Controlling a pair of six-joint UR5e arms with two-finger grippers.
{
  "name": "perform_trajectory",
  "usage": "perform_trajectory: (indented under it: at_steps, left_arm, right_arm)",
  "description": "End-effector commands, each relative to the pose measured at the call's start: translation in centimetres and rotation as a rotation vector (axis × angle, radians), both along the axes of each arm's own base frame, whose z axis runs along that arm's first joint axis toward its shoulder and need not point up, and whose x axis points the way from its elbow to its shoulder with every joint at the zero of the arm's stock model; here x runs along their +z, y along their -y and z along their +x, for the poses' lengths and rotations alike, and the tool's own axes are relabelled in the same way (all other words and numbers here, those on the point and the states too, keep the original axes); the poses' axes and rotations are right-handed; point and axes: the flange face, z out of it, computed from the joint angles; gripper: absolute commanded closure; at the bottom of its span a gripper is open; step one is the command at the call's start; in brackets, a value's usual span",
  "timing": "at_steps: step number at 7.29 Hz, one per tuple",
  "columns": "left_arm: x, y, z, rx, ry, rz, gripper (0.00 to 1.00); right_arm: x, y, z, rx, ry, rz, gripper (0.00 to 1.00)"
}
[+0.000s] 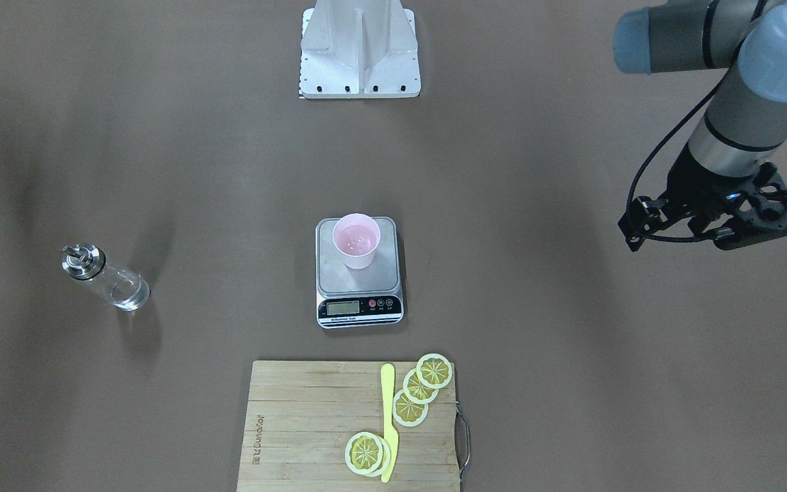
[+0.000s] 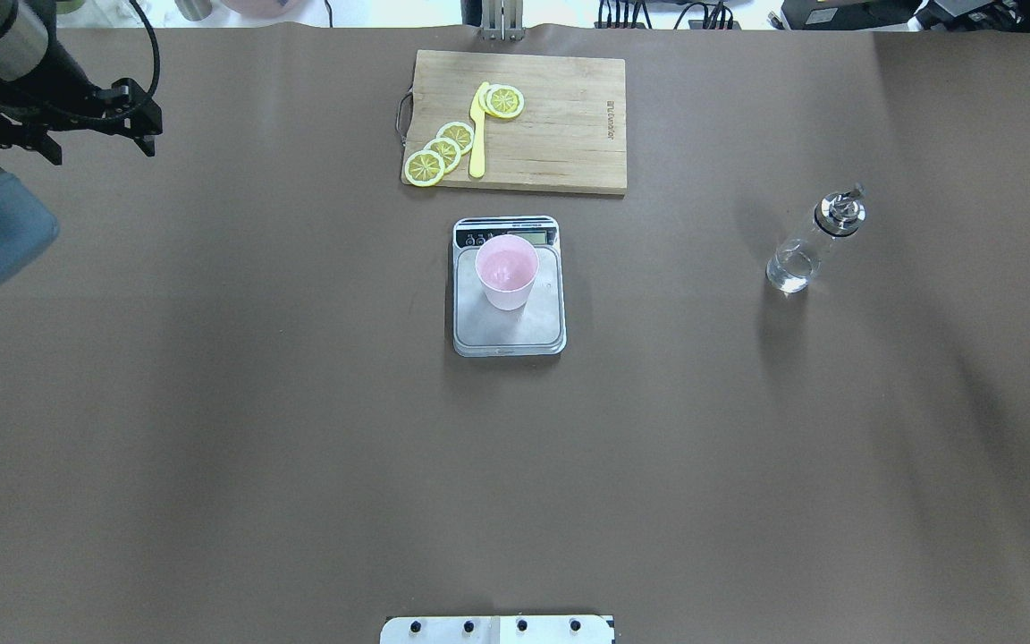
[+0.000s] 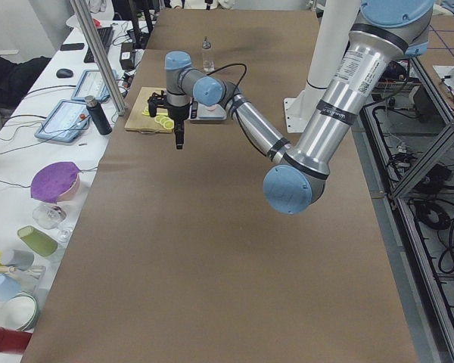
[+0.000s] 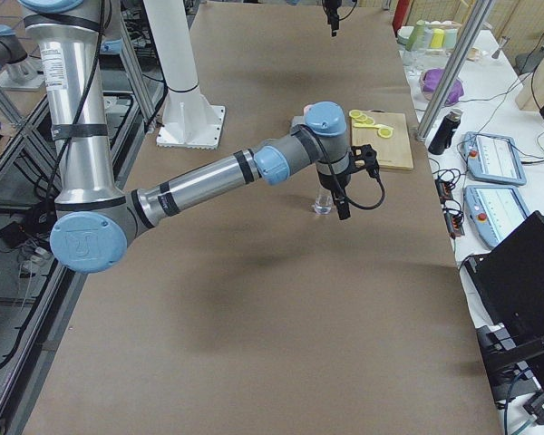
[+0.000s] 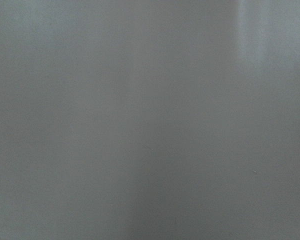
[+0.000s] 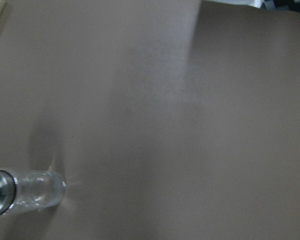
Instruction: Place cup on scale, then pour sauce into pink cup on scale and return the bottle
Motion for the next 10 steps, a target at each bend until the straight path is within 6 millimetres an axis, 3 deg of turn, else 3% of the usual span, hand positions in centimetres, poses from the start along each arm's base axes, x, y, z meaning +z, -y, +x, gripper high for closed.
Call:
perform_trajectory:
  at_steps: [1,2,3,4,5,6,7,10]
  left_arm:
    - [3.9,3.3,-9.1,0.043,0.061,0.043,0.02]
    - [7.3,4.7,-15.3,0.105,0.017,0.013,0.01]
    - [13.3,4.6,-21.9,0.136,-0.048,-0.019,0.02]
    - [18.0,4.3,-26.2,0.147,-0.043,-0.034,0.02]
    - [23.3,1.1,-30.8,0.152,-0.047,-0.035,0.01]
    - [27.2,-1.2,-31.4,0.208,-0.033,0.05,0.02]
    - [28.9,-1.4,-31.4,0.196,-0.036,0.022,0.02]
    - [28.3,-0.9,-31.2,0.139,-0.043,-0.023,0.02]
  right_arm:
    - [6.8,2.5,1.8,-0.075,-0.035,-0.151,0.0]
    - [10.8,2.8,5.1,-0.108,0.006,-0.164,0.0]
    - [13.1,2.7,7.5,-0.097,0.05,-0.188,0.0]
    - [13.9,2.0,8.3,-0.083,0.066,-0.203,0.0]
    - [14.4,1.4,8.3,-0.084,0.087,-0.209,0.0]
    - [15.1,0.8,8.7,-0.079,0.088,-0.218,0.0]
    - [15.8,0.2,9.3,-0.068,0.082,-0.226,0.0]
    - [16.7,-0.3,10.1,-0.053,0.067,-0.249,0.0]
